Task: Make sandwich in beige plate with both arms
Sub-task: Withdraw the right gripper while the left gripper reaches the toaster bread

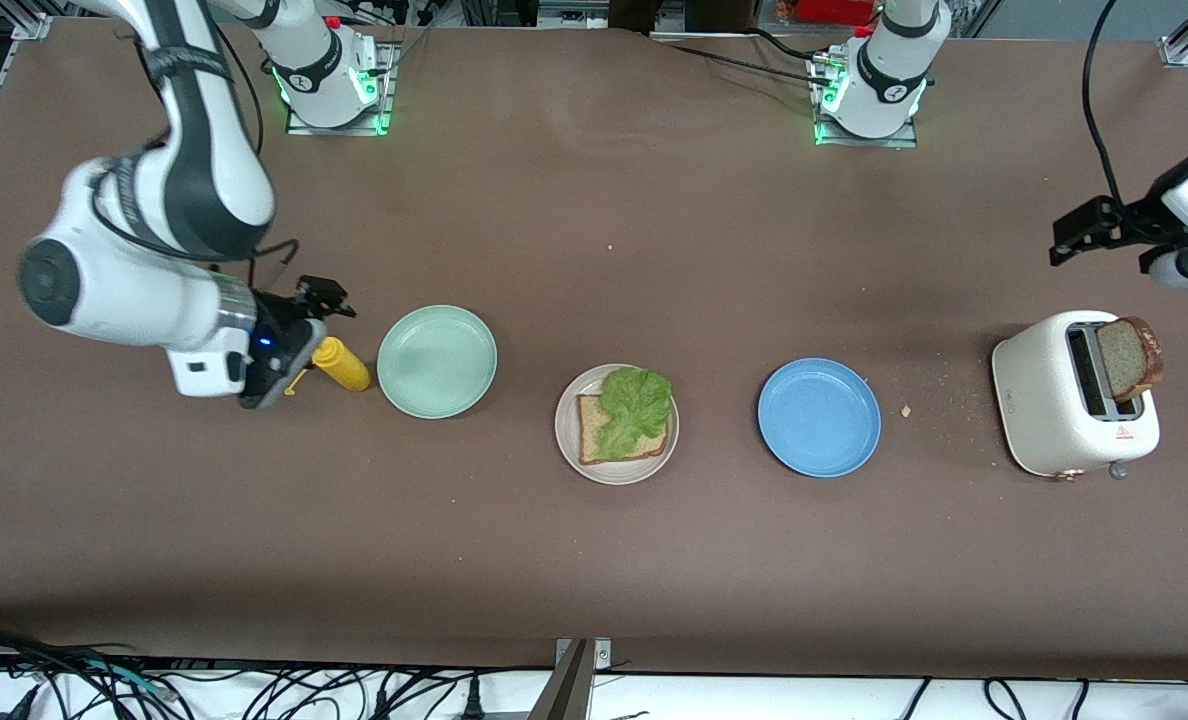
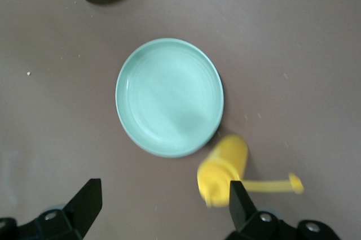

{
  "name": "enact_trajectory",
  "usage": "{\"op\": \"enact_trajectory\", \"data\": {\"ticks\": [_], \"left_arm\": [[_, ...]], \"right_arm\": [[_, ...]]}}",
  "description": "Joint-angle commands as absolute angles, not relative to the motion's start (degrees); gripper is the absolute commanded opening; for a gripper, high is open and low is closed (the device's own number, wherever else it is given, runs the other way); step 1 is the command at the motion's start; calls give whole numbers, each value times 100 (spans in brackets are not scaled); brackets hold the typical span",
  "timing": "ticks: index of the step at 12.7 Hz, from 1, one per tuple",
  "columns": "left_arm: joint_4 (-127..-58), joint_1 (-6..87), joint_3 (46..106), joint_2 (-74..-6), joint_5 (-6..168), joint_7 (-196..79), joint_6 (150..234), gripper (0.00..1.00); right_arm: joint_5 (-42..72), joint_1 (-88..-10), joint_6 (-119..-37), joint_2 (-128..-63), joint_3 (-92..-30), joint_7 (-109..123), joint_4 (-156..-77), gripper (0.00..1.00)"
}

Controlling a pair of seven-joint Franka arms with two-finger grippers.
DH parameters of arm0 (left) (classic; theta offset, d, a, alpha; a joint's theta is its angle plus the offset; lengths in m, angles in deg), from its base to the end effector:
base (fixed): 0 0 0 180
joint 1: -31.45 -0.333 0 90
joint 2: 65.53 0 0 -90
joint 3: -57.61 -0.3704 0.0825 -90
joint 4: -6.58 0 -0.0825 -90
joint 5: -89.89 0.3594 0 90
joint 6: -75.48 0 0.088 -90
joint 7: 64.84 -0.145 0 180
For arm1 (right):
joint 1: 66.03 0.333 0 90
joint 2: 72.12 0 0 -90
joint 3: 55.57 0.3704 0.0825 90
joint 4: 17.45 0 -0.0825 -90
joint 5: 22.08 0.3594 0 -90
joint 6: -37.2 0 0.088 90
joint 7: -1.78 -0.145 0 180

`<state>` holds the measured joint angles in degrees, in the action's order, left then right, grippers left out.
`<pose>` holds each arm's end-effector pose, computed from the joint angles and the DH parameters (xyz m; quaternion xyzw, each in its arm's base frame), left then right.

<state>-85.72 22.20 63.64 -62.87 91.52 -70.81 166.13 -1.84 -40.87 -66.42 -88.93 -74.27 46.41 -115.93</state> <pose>0.5404 0.0359 0.5993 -0.9989 0.0247 0.0383 0.0087 0.5936 0.1268 0.4362 -0.9144 -0.3759 0.0467 0.1430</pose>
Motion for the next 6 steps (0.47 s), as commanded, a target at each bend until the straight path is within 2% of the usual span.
{"op": "enact_trajectory", "data": {"ticks": [1, 2, 6], "left_arm": [[-8149, 1794, 6411, -5693, 9296, -7108, 16566, 100], [-8140, 1705, 6402, -5535, 9357, -7082, 16618, 100], [-8219, 1213, 6402, -5025, 9910, -7239, 17688, 100]], "right_arm": [[-791, -4256, -6353, -8304, -7350, 4021, -11748, 100], [-924, -4282, -6169, -8146, -7350, 3775, -11704, 100], [-1530, -4388, -5501, -7916, -7315, 2442, -11151, 100]]}}
